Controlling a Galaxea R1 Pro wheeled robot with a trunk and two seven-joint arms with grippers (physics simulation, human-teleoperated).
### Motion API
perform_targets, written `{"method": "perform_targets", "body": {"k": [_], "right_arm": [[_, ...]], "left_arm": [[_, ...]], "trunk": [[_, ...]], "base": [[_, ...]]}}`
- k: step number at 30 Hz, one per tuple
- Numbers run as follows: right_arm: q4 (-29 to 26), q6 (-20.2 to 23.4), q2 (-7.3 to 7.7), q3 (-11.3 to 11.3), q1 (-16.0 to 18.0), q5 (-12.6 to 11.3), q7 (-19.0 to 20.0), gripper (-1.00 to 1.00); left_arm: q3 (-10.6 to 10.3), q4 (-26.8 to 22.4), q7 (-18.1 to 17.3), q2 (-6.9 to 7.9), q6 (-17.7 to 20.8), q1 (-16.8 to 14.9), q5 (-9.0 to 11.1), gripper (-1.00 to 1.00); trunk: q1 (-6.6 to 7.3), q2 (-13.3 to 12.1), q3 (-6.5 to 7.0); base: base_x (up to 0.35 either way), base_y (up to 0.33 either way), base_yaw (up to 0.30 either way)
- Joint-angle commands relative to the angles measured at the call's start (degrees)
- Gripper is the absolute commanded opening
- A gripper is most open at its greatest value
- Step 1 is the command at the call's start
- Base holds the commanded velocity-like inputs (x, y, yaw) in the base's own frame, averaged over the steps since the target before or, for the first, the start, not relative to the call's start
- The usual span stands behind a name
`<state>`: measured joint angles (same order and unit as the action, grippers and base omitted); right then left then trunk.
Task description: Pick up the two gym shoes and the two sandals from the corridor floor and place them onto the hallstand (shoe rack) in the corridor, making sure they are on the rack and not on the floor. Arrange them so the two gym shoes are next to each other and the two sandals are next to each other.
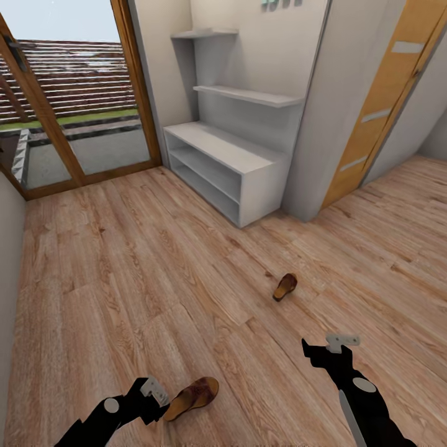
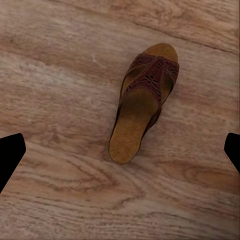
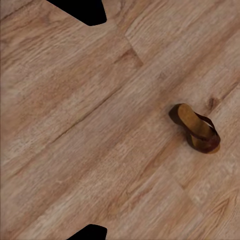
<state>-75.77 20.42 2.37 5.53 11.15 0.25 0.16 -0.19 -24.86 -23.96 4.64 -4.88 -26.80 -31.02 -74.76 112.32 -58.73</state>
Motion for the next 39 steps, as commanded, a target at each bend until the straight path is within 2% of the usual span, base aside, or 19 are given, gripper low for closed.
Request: {"method": "perform_targets", "body": {"k": [1, 20, 39], "right_arm": [[-0.1, 0.3, 0.00, 0.1, 0.0, 0.0, 0.0, 1.00], [-0.1, 0.4, -0.22, 0.0, 0.0, 0.0, -0.2, 1.00], [-0.1, 0.6, -0.18, -0.1, 0.0, 0.4, -0.2, 1.00]], "left_arm": [[0.0, 0.0, 0.0, -0.03, -0.4, 0.0, -0.6, 1.00], [0.0, -0.2, 0.0, -0.08, -0.5, -0.1, -0.6, 1.00], [0.0, -0.3, 0.0, -0.06, -0.6, -0.1, -0.6, 1.00]], "trunk": [[-0.22, 0.4, -0.32], [-4.39, 8.1, -5.35], [-8.56, 15.7, -8.90]], "base": [[0.000, 0.000, -0.020], [0.000, 0.000, -0.135], [0.000, 0.000, -0.014]]}}
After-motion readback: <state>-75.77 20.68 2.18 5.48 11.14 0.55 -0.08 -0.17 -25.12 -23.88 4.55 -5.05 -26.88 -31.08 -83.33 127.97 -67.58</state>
